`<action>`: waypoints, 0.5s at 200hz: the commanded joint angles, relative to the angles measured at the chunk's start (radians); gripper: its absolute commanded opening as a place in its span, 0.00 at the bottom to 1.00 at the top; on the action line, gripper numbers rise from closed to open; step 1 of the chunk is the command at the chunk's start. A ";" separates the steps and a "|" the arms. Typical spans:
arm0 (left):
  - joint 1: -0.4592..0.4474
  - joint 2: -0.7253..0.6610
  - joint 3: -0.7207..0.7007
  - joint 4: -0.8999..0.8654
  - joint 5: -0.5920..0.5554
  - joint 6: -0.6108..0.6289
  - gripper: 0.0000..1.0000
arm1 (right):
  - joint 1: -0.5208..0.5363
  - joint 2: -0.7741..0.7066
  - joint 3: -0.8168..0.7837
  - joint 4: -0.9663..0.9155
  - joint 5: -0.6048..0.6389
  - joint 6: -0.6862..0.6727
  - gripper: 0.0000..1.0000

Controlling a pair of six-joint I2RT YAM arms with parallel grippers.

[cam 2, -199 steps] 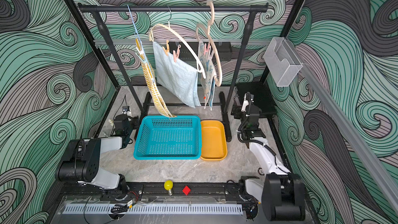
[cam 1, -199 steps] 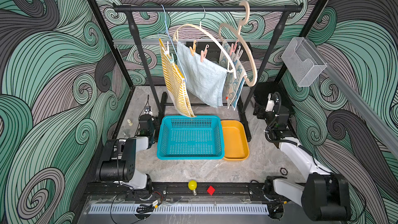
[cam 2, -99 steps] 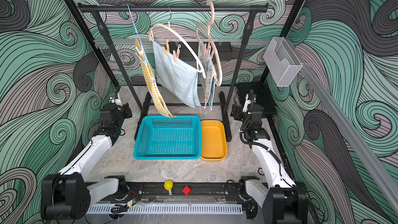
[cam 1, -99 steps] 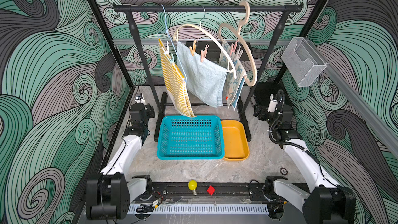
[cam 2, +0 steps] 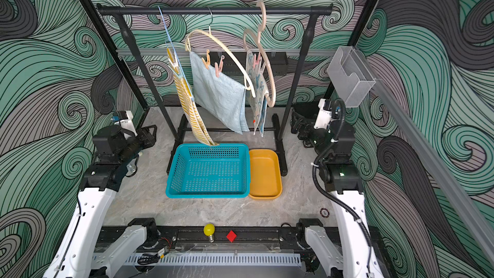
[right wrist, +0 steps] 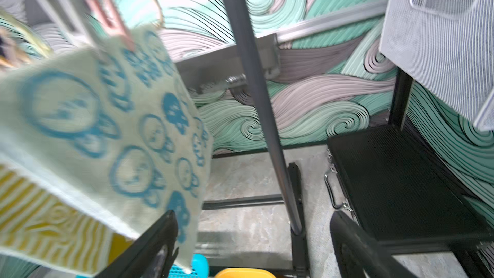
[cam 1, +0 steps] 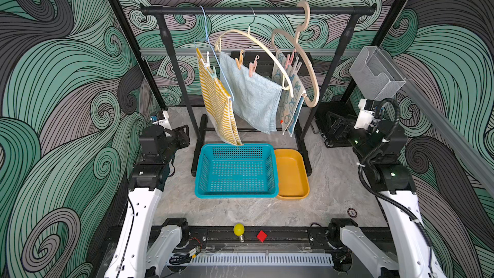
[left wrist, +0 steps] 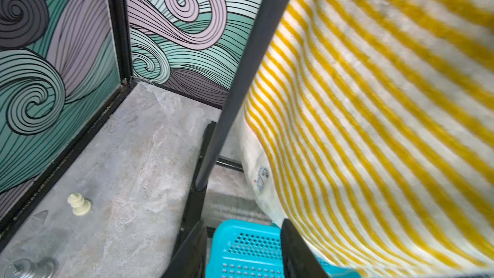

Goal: Remove the clothespins securing towels to the hanger
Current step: Pick up the hanger from the clothesline.

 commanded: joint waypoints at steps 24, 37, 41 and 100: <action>-0.010 -0.077 0.105 -0.153 0.162 -0.007 0.49 | 0.003 -0.010 0.227 -0.199 -0.171 0.025 0.86; -0.010 -0.087 0.122 -0.163 0.190 0.001 0.51 | 0.003 -0.001 0.289 -0.222 -0.217 0.035 0.86; -0.009 -0.086 0.131 -0.170 0.197 0.003 0.51 | 0.003 0.002 0.308 -0.225 -0.230 0.039 0.86; -0.009 -0.056 0.241 -0.249 0.264 0.041 0.52 | 0.017 0.120 0.544 -0.302 -0.331 0.091 0.82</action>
